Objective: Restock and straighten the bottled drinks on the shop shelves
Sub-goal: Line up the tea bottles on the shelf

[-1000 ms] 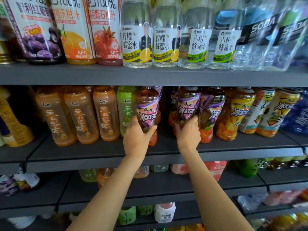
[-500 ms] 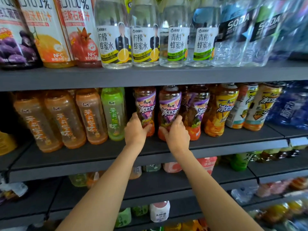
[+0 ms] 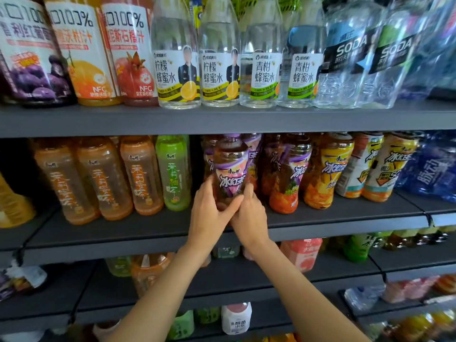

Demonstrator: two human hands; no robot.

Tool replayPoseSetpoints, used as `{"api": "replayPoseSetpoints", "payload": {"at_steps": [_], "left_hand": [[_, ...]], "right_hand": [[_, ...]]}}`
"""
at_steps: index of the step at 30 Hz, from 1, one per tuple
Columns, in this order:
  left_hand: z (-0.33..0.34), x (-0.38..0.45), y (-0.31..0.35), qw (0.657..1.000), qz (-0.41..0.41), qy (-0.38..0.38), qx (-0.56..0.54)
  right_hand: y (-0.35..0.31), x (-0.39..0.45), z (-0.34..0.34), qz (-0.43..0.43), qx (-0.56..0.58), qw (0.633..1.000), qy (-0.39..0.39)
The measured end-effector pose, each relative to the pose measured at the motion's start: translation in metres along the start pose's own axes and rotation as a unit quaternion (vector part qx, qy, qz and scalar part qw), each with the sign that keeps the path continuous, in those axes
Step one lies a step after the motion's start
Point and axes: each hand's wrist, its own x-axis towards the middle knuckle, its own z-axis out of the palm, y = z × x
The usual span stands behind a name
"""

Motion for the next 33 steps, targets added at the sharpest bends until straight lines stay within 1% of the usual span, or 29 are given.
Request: {"api": "replayPoseSetpoints", "payload": {"at_steps": [3, 5, 6, 7, 8, 9, 10, 11, 13, 14, 15, 17, 24, 31, 33], "left_hand": [[-0.016, 0.01, -0.007, 0.999, -0.033, 0.018, 0.022], [-0.028, 0.014, -0.016, 0.998, -0.039, 0.012, 0.049], [-0.034, 0.017, -0.019, 0.998, -0.038, 0.005, 0.059], [-0.039, 0.019, -0.021, 0.997, -0.039, -0.006, 0.063], [-0.043, 0.022, -0.024, 0.997, -0.042, -0.018, 0.061], [-0.045, 0.025, -0.026, 0.997, -0.047, -0.031, 0.055], [-0.047, 0.028, -0.028, 0.997, -0.052, -0.044, 0.048], [-0.048, 0.03, -0.03, 0.996, -0.057, -0.054, 0.042], [-0.048, 0.031, -0.033, 0.996, -0.061, -0.062, 0.038], [-0.049, 0.03, -0.033, 0.996, -0.061, -0.061, 0.037], [-0.049, 0.03, -0.033, 0.996, -0.064, -0.061, 0.034], [-0.049, 0.029, -0.034, 0.996, -0.067, -0.06, 0.026], [-0.047, 0.029, -0.033, 0.996, -0.066, -0.054, 0.02], [-0.049, 0.029, -0.031, 0.995, -0.07, -0.063, 0.012], [-0.049, 0.03, -0.03, 0.994, -0.078, -0.07, 0.018]], "right_hand": [[-0.011, -0.001, 0.009, -0.036, 0.056, 0.997, -0.037], [-0.008, 0.003, 0.006, -0.058, 0.111, 0.988, -0.087], [-0.002, 0.006, 0.002, -0.055, 0.132, 0.985, -0.098], [0.005, 0.01, -0.002, -0.038, 0.153, 0.984, -0.081], [0.013, 0.018, -0.005, -0.008, 0.168, 0.985, -0.04], [0.02, 0.027, -0.006, 0.026, 0.16, 0.987, 0.013], [0.026, 0.038, -0.006, 0.062, 0.127, 0.989, 0.051], [0.028, 0.048, -0.005, 0.092, 0.084, 0.99, 0.062], [0.024, 0.064, -0.001, 0.143, 0.002, 0.99, 0.022], [0.02, 0.071, 0.001, 0.159, -0.02, 0.987, 0.0], [0.018, 0.076, 0.002, 0.167, -0.03, 0.985, -0.009], [0.017, 0.085, 0.005, 0.177, -0.031, 0.984, -0.003], [0.014, 0.096, 0.023, 0.181, 0.004, 0.983, -0.004], [0.011, 0.106, 0.024, 0.202, -0.023, 0.978, -0.041], [0.012, 0.108, 0.022, 0.205, -0.007, 0.977, -0.051]]}}
